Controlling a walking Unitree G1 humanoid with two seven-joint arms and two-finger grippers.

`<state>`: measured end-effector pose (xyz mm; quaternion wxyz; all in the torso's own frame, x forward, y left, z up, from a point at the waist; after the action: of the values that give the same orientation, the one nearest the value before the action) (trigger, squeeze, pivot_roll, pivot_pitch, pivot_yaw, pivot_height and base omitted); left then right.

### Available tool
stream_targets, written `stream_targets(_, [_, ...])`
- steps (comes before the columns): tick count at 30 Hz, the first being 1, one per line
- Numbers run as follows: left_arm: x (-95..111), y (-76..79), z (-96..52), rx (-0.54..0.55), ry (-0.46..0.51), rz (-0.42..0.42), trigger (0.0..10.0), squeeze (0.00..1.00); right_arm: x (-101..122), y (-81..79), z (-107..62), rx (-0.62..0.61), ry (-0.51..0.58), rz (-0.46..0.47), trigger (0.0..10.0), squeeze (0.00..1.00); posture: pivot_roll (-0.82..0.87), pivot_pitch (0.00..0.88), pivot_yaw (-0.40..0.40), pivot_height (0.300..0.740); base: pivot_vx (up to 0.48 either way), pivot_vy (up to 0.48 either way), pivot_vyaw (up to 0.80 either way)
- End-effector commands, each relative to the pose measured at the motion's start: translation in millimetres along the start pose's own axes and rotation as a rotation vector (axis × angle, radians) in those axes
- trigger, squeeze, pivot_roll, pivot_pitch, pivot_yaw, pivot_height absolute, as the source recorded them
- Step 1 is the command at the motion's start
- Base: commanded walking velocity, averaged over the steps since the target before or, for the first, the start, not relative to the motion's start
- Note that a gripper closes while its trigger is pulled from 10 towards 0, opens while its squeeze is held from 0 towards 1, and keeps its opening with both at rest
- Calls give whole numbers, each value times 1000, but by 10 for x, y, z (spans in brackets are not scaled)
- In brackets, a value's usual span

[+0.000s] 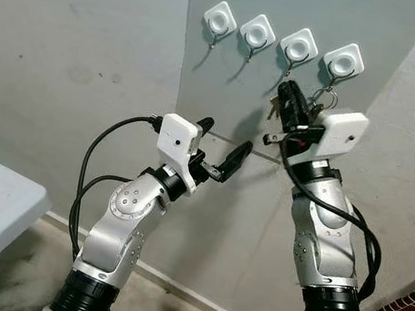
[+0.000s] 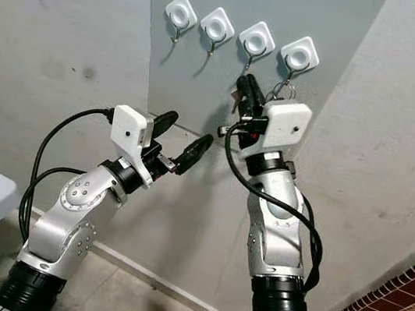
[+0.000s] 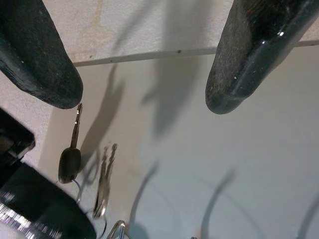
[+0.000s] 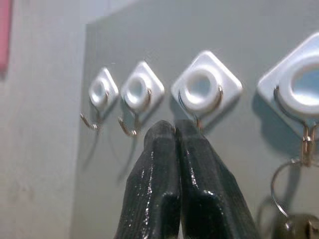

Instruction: Hang keys on a hook

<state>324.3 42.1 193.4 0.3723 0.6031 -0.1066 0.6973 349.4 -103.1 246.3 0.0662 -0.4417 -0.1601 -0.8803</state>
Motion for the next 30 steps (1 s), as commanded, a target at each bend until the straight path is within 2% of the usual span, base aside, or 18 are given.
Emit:
stream_targets(1, [66,74,34,-35,13,9,10000,0,105,5,46,8,41,26,10000,0,87,0,-29,740,0,0,0])
stream_targets(2, [65,78,32,-39,11,9,10000,0,122,-13,38,20,55,120,10000,0,87,0,-29,740,0,0,0])
stream_targets(5, [64,81,32,-42,10,8,10000,0,147,-2,30,19,66,137,10000,0,85,0,-27,740,0,0,0])
stream_targets(6, [65,89,34,-46,9,8,10000,0,150,12,32,9,68,174,10000,0,85,0,-27,740,0,0,0])
stream_targets(19, [100,135,62,-66,15,6,10000,0,152,187,92,-59,65,241,10000,0,85,0,-27,740,0,0,0])
stream_targets(30, [99,141,52,-62,15,3,10000,0,166,171,132,-44,73,270,10000,0,92,0,-30,740,0,0,0])
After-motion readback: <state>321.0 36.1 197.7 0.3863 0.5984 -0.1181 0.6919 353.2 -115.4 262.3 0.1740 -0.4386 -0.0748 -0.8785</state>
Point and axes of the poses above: a point about 5 cm out from each wrist's last joint towards the gripper, its own z axis pointing out of the wrist towards the gripper, its own x axis along the axis of the wrist's last joint, y = z × x, the point moved 3 cm from there along z, pointing out of the wrist towards the gripper, and after that the axes turned 14 degrees about -z, right-handed, at the moved point
